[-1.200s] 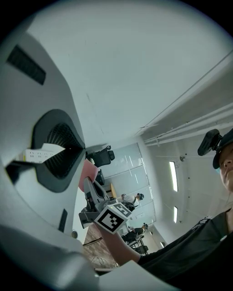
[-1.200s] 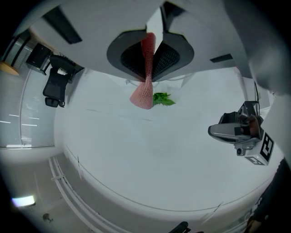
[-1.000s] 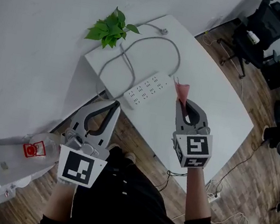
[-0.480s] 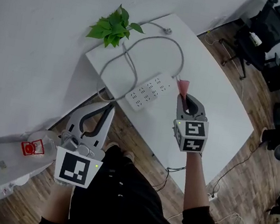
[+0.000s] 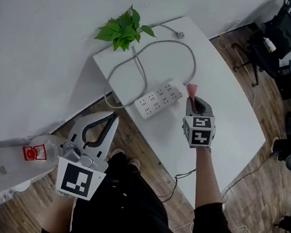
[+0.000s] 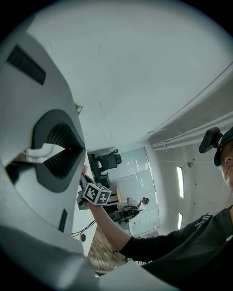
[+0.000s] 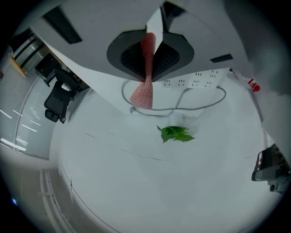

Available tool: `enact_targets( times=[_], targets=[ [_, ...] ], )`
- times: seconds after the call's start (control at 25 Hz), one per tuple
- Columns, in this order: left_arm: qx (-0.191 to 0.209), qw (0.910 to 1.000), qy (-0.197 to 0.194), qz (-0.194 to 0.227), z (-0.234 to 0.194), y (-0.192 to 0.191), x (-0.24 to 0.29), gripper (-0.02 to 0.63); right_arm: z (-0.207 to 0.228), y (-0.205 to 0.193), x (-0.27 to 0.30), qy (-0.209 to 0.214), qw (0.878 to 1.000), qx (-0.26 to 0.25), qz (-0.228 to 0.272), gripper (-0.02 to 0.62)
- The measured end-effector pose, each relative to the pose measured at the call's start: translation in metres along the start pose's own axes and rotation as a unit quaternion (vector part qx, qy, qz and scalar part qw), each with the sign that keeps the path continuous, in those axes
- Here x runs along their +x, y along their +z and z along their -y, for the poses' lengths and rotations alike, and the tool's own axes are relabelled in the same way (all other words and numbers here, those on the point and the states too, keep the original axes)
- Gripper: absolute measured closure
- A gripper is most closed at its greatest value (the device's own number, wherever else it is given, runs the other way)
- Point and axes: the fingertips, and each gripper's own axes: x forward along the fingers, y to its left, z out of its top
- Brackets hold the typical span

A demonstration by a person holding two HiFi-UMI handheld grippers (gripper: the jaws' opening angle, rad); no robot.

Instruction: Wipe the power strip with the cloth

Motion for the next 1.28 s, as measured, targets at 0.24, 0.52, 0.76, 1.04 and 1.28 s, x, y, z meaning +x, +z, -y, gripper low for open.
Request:
enact_targets(
  times=[0.24,0.52,0.76,1.04,1.28],
  targets=[
    [-0.002,1.0000,0.003,-0.003,-0.003,-0.004,-0.003,0.592,0.008,-0.021,0.025,-0.004,0.999,-0.008,-0.038,0.548],
    [-0.006,0.9999,0.010,-0.009,-0.009,-0.010,-0.005,0.592,0.013,-0.040,0.047,0.002,0.997,-0.005,-0.071,0.548],
    [-0.009,0.9998,0.013,-0.008,-0.016,-0.013,-0.006,0.592,0.002,-0.046,0.058,0.022,0.995,-0.020,-0.094,0.548],
    [-0.014,0.9997,0.017,-0.013,-0.019,-0.016,-0.007,0.592,-0.008,-0.049,0.065,0.033,0.994,-0.026,-0.106,0.548],
    [-0.017,0.9996,0.015,-0.014,-0.020,-0.019,-0.005,0.592,-0.014,-0.050,0.065,0.039,0.993,-0.027,-0.105,0.548]
  ],
)
